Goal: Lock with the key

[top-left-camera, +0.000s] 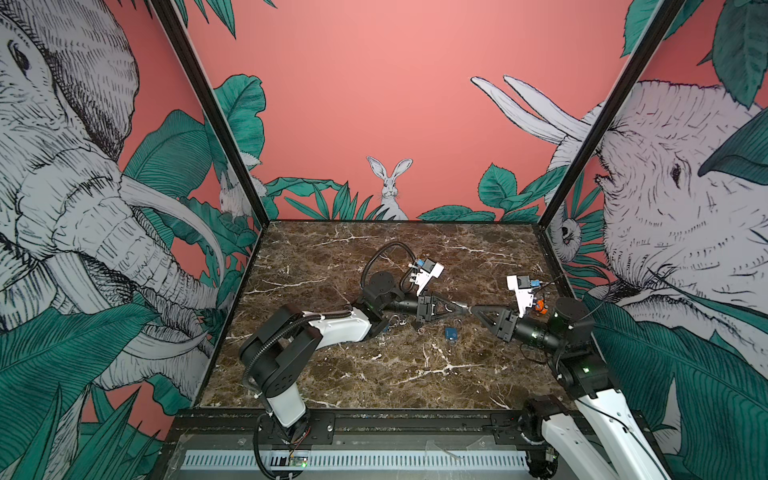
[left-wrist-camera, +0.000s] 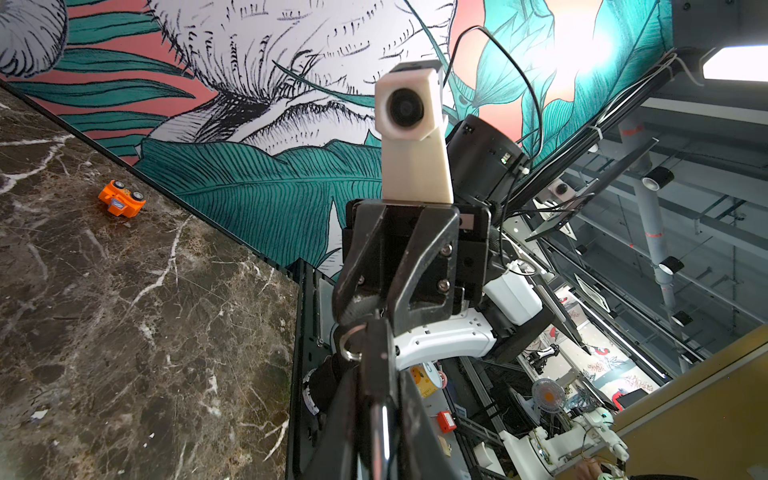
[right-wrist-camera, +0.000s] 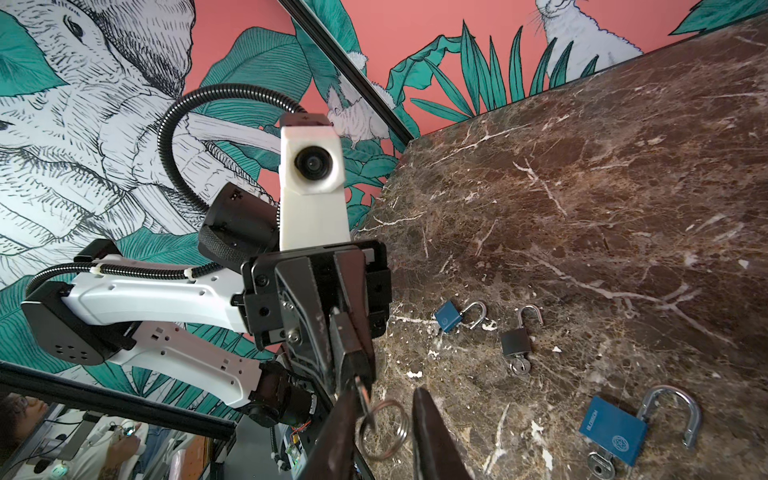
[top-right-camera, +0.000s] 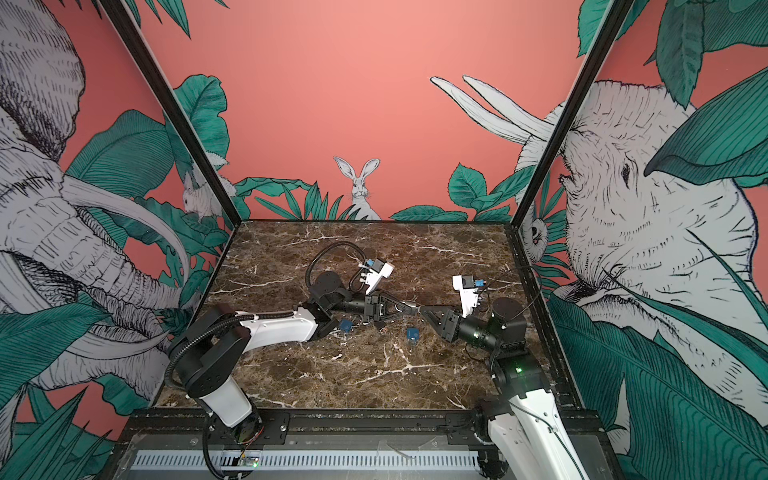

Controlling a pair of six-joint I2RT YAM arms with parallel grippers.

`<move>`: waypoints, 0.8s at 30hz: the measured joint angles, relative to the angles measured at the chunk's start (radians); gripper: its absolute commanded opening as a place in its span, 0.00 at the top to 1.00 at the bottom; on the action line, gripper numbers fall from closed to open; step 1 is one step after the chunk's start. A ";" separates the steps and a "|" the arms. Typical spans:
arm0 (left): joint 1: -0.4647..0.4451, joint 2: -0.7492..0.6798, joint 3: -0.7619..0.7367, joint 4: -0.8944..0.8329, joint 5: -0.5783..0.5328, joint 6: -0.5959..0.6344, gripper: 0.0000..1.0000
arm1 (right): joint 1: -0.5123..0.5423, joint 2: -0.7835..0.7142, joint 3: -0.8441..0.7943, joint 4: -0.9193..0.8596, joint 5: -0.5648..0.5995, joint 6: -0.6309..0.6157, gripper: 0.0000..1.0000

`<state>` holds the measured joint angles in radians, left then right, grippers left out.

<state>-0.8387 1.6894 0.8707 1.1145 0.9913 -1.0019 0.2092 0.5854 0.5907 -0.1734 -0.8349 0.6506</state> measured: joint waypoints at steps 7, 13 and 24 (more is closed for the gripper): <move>0.000 0.001 0.000 0.006 0.000 -0.003 1.00 | 0.000 0.004 -0.011 0.042 -0.024 0.027 0.78; 0.000 0.016 0.016 0.021 0.008 -0.020 1.00 | 0.000 0.006 -0.011 0.066 -0.045 0.038 0.80; 0.001 0.031 0.025 0.039 0.016 -0.045 1.00 | 0.000 0.033 -0.011 0.092 -0.064 0.047 0.86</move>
<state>-0.8379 1.7206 0.8955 1.1538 1.0069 -1.0473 0.2092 0.6182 0.5797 -0.0811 -0.8986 0.6975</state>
